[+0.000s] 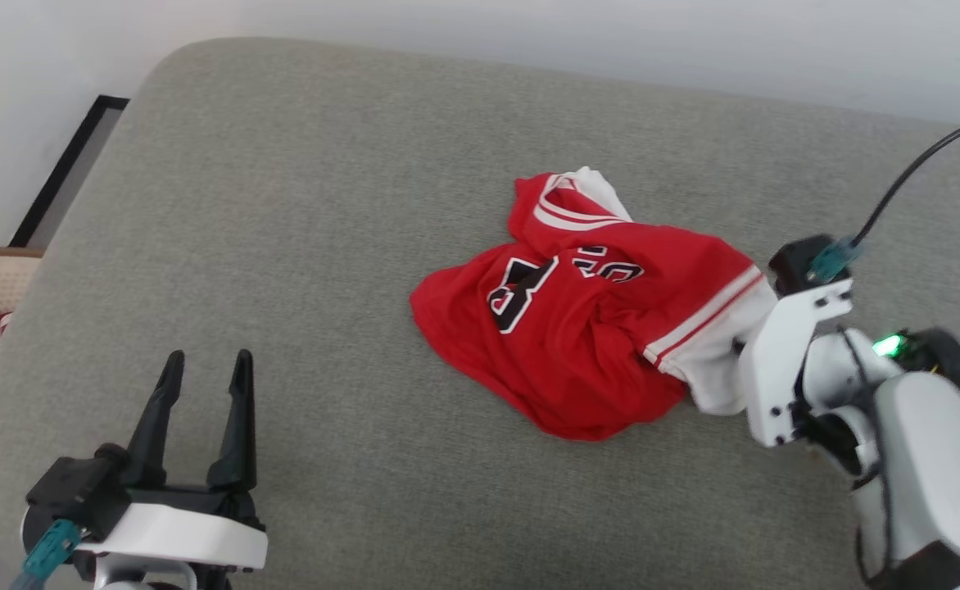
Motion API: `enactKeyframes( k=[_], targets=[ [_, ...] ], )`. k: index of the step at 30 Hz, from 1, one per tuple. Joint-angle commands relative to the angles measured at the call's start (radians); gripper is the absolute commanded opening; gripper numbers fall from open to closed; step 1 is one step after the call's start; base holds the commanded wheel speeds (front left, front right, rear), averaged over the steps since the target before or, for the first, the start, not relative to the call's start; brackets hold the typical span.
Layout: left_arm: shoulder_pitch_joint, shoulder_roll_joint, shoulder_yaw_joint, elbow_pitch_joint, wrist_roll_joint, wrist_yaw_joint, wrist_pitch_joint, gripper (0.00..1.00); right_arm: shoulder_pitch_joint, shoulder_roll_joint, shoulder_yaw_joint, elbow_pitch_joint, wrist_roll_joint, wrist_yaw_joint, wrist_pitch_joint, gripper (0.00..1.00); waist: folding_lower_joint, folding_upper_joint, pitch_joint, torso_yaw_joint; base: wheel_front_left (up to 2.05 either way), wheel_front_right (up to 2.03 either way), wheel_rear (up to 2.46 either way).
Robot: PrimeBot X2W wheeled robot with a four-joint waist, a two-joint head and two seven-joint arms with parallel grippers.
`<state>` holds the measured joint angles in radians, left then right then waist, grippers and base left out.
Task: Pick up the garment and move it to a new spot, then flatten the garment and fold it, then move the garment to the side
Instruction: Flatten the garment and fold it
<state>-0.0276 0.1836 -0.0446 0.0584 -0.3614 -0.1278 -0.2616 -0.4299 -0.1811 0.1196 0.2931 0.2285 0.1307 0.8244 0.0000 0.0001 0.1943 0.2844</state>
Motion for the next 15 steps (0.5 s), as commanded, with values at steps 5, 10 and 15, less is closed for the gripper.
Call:
enactKeyframes(
  k=[5,10,15],
  targets=[
    [0.023,0.007,0.029,-0.016,-0.002,-0.003,-0.005,1.0,0.013,-0.044,-0.046,-0.179,0.038,0.0,0.084,0.0,0.0,-0.0001,-0.005,-0.046,0.0,0.0,0.0],
    [0.022,0.01,0.034,-0.022,-0.002,-0.003,-0.005,1.0,0.049,-0.087,-0.125,-0.281,0.031,0.0,0.172,0.0,0.0,-0.0001,0.0,-0.06,0.0,0.0,0.0],
    [0.009,0.009,0.026,-0.021,-0.001,-0.003,-0.005,1.0,0.091,-0.101,-0.215,-0.289,-0.001,0.0,0.221,0.0,0.0,-0.0001,0.008,-0.057,0.0,0.0,0.0]
  ],
)
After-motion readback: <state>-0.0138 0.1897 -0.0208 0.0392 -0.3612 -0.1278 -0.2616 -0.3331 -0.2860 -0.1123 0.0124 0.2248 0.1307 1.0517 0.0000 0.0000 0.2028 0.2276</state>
